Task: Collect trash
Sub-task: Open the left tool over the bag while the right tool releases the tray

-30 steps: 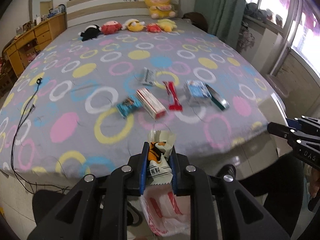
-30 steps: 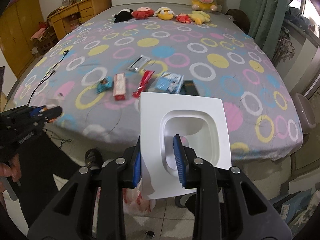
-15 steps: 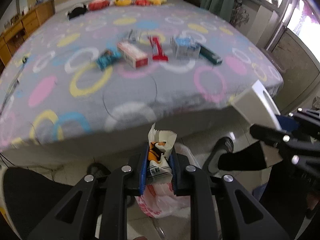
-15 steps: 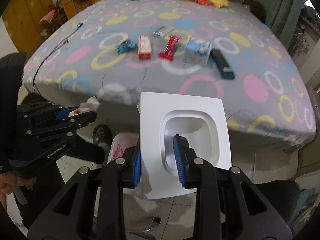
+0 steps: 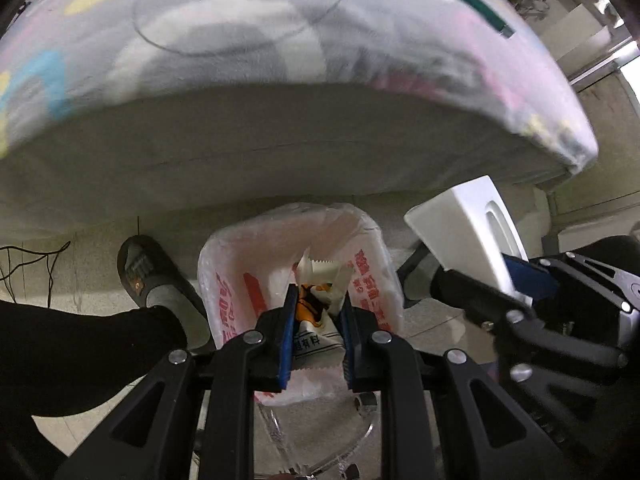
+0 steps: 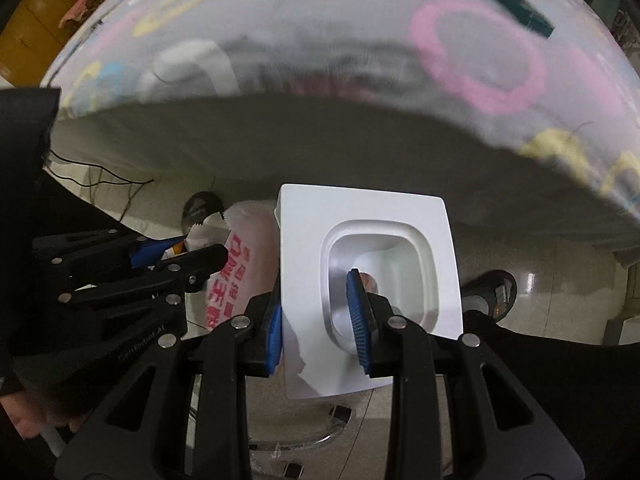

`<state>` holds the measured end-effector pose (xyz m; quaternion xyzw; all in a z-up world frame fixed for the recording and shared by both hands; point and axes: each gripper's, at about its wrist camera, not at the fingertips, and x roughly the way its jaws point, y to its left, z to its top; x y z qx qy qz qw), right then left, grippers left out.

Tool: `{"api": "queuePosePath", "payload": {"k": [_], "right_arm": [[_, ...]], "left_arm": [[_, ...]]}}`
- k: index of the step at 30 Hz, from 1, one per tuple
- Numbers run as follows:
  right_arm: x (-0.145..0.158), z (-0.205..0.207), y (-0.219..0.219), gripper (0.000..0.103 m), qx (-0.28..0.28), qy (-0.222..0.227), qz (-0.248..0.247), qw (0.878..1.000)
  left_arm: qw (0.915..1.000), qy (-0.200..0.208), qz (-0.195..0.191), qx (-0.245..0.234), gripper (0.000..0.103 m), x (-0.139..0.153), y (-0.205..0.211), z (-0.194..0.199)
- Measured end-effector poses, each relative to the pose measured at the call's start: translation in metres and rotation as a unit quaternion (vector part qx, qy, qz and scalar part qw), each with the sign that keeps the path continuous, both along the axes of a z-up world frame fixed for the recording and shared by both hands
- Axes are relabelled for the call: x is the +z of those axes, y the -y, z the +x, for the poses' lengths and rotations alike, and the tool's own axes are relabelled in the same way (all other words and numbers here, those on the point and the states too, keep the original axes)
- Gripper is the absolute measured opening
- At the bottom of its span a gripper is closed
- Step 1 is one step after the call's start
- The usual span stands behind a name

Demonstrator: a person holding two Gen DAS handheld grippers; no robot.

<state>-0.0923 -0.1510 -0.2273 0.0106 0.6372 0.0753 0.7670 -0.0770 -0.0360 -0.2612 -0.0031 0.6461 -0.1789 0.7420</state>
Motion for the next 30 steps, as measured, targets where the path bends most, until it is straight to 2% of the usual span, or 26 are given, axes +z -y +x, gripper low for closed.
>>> {"api": "queuePosePath", "payload": {"k": [8,11,18,23,24,29,30], "right_arm": [[-0.046,0.016,-0.004,0.028,-0.010,-0.030,-0.001,0.999],[-0.063,0.017,-0.004,0.028,-0.015,-0.044,-0.002,0.999],[-0.111,0.020,-0.001,0.029,-0.045,-0.098,0.020,0.994],[-0.121,0.026,-0.006,0.034,-0.052,-0.114,0.026,0.992],[-0.124,0.027,-0.008,0.036,-0.051,-0.118,0.031,0.991],[-0.135,0.029,-0.013,0.039,-0.047,-0.134,0.021,0.990],[-0.137,0.028,-0.014,0.044,-0.047,-0.138,0.025,0.989]], "left_arm": [[0.9976,-0.020,0.065,0.013,0.019,-0.058,0.002,0.005],[0.9953,-0.042,0.087,0.004,0.019,-0.082,0.001,0.001],[0.9923,-0.073,0.099,-0.014,0.019,-0.116,0.009,-0.003],[0.9877,-0.099,0.120,-0.015,0.022,-0.135,0.008,-0.007],[0.9871,-0.101,0.123,-0.015,0.025,-0.138,0.007,-0.006],[0.9852,-0.106,0.134,-0.009,0.063,-0.142,0.004,-0.005],[0.9853,-0.107,0.133,-0.007,0.064,-0.141,0.003,-0.004]]}}
